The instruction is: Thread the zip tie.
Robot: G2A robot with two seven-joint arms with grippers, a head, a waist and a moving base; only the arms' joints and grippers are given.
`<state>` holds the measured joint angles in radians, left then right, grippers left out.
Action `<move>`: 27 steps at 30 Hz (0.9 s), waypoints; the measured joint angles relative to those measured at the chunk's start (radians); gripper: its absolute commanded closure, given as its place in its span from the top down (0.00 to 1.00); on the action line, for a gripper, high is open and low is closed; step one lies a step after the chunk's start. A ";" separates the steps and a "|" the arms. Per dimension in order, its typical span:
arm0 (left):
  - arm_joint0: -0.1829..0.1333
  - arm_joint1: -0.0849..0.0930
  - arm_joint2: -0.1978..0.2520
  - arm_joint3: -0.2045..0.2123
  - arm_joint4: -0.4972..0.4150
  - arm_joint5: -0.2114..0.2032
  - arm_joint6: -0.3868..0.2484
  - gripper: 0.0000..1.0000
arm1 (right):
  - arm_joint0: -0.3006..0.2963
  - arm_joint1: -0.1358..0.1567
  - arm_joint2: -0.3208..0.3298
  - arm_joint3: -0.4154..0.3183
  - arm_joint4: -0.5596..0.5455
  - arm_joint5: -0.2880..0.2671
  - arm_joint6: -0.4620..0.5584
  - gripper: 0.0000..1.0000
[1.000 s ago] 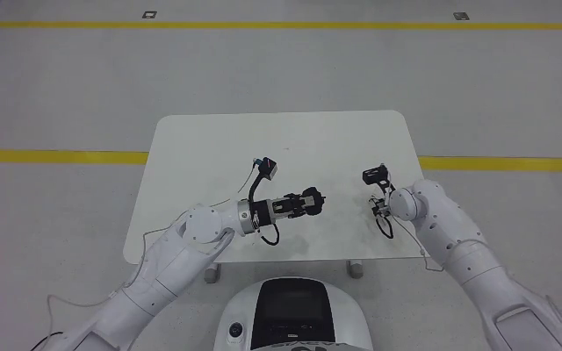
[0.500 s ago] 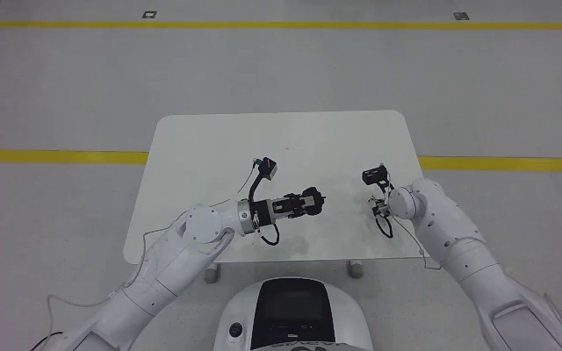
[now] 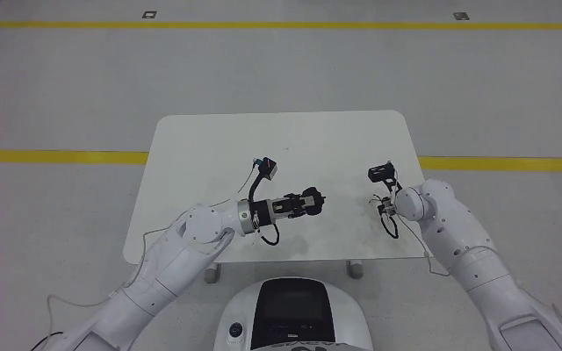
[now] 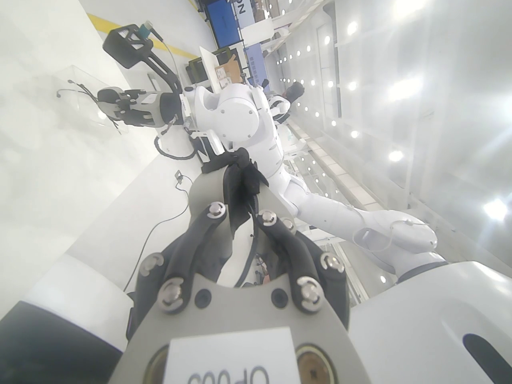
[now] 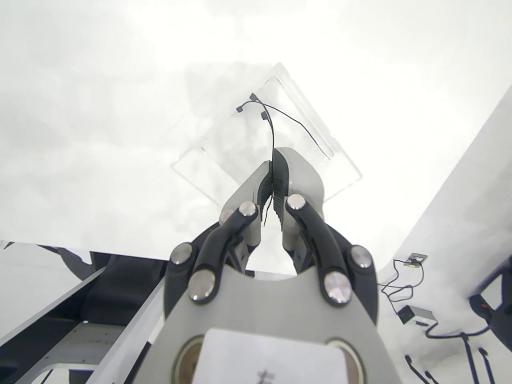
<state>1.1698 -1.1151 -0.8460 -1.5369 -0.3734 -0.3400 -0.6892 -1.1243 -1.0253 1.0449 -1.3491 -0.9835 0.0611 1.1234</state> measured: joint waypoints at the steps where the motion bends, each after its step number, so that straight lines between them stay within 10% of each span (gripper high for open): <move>1: 0.000 0.000 0.000 0.000 0.000 0.000 0.000 0.00 | -0.008 0.002 0.007 -0.011 0.000 -0.001 0.000 0.00; 16: 0.000 0.000 0.000 0.000 0.000 0.000 0.000 0.00 | -0.095 0.014 0.071 -0.112 -0.031 -0.014 -0.065 0.00; 27: 0.000 0.000 0.000 0.000 0.000 0.000 0.000 0.00 | -0.064 -0.002 0.054 -0.044 -0.027 -0.016 -0.128 0.00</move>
<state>1.1698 -1.1151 -0.8460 -1.5369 -0.3734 -0.3400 -0.6892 -1.1881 -1.0276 1.0990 -1.3931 -1.0103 0.0456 0.9956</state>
